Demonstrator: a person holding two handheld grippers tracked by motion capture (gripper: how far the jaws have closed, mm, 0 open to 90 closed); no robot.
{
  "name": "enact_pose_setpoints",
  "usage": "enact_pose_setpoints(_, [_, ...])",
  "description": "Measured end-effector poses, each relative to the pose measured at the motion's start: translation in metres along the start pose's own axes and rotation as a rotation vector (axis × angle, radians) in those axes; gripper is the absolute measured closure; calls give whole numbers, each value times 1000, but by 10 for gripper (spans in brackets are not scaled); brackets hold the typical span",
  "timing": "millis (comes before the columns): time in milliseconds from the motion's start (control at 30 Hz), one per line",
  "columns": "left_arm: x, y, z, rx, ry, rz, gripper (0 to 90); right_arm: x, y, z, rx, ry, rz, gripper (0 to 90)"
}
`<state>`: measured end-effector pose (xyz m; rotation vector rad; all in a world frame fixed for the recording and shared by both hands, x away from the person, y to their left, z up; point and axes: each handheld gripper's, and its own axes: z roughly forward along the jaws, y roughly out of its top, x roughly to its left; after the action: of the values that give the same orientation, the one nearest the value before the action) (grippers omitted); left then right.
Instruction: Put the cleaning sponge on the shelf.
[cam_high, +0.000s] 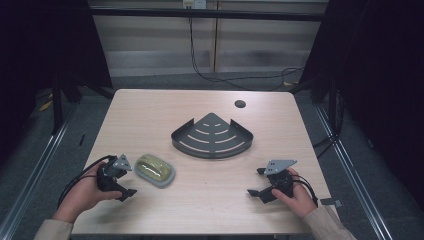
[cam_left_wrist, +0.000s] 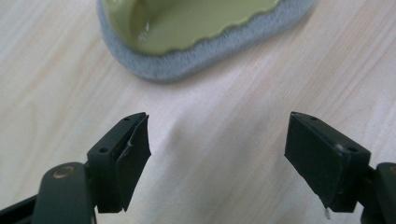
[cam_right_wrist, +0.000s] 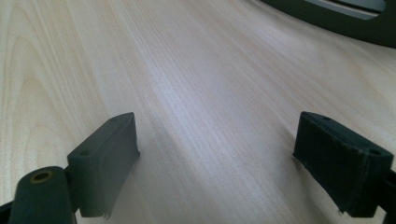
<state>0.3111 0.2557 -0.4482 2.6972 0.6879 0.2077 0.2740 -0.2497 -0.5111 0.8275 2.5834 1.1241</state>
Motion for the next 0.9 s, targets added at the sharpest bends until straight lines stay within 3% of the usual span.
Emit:
enact_pose_setpoints(233, [12, 29, -6, 73, -2, 61, 217, 0, 0, 0, 0, 0, 1, 130])
enact_pose_setpoints(533, [18, 47, -6, 138, -14, 108, 228, 0, 0, 0, -1, 0, 2, 130])
enact_pose_setpoints(567, [19, 50, -6, 135, -30, 104, 238, 0, 0, 0, -1, 0, 2, 129])
enact_pose_setpoints(900, [24, 71, -8, 178, -41, 118, 243, 0, 0, 0, -2, 0, 3, 130])
